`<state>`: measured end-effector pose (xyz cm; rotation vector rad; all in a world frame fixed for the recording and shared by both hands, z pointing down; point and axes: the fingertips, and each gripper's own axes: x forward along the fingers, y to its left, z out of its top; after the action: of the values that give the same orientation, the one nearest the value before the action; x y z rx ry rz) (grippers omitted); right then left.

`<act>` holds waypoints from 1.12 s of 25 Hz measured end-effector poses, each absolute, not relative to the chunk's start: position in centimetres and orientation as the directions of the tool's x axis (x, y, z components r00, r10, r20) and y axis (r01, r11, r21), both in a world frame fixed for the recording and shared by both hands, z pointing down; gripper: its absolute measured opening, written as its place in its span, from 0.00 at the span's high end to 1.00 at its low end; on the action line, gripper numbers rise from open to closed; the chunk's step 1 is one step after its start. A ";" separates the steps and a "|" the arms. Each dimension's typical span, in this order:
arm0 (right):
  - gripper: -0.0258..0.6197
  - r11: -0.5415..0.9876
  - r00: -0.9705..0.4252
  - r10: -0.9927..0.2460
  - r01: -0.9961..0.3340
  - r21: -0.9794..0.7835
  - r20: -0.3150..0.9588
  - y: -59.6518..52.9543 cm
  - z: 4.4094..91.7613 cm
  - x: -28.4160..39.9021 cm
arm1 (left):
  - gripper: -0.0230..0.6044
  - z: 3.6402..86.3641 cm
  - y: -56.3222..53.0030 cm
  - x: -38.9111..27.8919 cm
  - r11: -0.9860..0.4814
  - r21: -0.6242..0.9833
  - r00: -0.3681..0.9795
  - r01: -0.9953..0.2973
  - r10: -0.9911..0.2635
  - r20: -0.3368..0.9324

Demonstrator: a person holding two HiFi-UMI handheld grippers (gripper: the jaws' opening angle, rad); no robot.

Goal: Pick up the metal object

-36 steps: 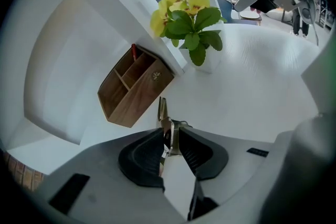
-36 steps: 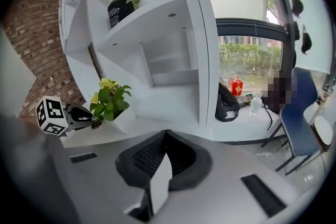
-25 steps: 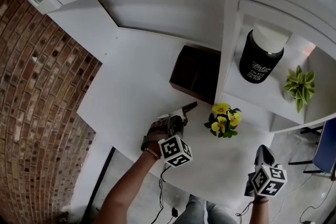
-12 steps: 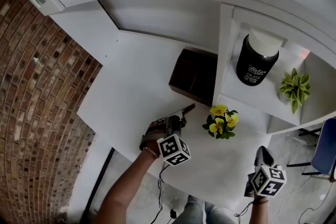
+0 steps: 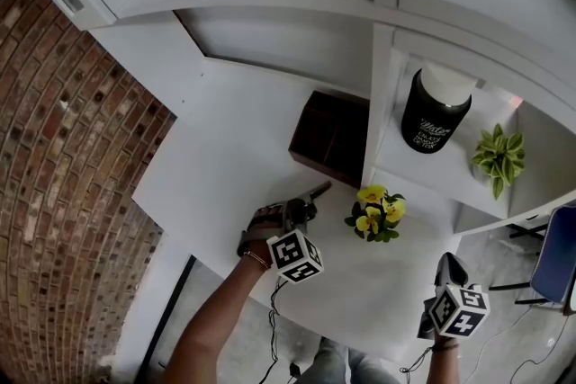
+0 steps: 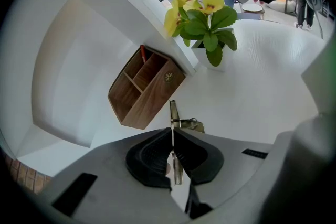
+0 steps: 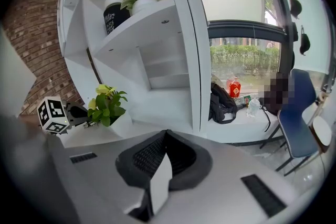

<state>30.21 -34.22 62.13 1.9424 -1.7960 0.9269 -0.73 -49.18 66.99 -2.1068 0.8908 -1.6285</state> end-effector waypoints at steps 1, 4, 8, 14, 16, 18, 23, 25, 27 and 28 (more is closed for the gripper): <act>0.96 -0.146 -0.010 -0.753 -0.973 -0.182 0.658 -34.3 62.1 30.2 | 0.93 66.9 -49.3 -0.8 -0.749 -0.604 0.151 -0.272 -0.653 0.742; 0.96 -0.143 -0.012 -0.752 -0.973 -0.181 0.659 -34.4 62.1 30.3 | 0.94 66.8 -49.7 -0.9 -0.751 -0.600 0.150 -0.278 -0.650 0.745; 0.96 -0.142 -0.021 -0.758 -0.970 -0.197 0.652 -34.7 61.6 29.9 | 0.94 66.8 -49.9 -1.1 -0.753 -0.593 0.148 -0.285 -0.646 0.749; 0.96 -0.127 -0.023 -0.760 -0.975 -0.184 0.650 -34.5 61.2 30.3 | 0.94 65.8 -50.2 -1.4 -0.739 -0.588 0.153 -0.329 -0.656 0.739; 0.96 -0.126 -0.019 -0.763 -0.976 -0.177 0.647 -34.3 60.7 30.3 | 0.94 65.2 -50.1 -1.5 -0.735 -0.586 0.157 -0.341 -0.659 0.736; 0.96 -0.129 -0.014 -0.767 -0.976 -0.176 0.641 -34.2 60.2 30.3 | 0.94 64.6 -49.9 -1.6 -0.729 -0.587 0.158 -0.353 -0.664 0.731; 0.96 -0.117 -0.019 -0.784 -0.977 -0.179 0.620 -34.2 58.9 30.4 | 0.94 63.0 -49.2 -1.8 -0.710 -0.590 0.159 -0.384 -0.681 0.715; 0.96 -0.109 -0.024 -0.793 -0.978 -0.180 0.609 -34.2 58.2 30.3 | 0.94 62.1 -48.6 -1.9 -0.701 -0.583 0.165 -0.410 -0.686 0.709; 0.96 -0.097 -0.032 -0.800 -0.979 -0.181 0.599 -34.1 57.6 30.1 | 0.94 61.3 -47.9 -2.1 -0.692 -0.559 0.177 -0.457 -0.687 0.705; 0.96 -0.090 -0.038 -0.804 -0.979 -0.184 0.593 -34.1 57.2 30.0 | 0.94 60.9 -47.5 -2.1 -0.685 -0.546 0.183 -0.483 -0.688 0.702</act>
<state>29.97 -34.12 57.19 1.9478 -1.8910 0.8435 -2.15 -47.49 60.85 -2.2528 1.1346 -1.5098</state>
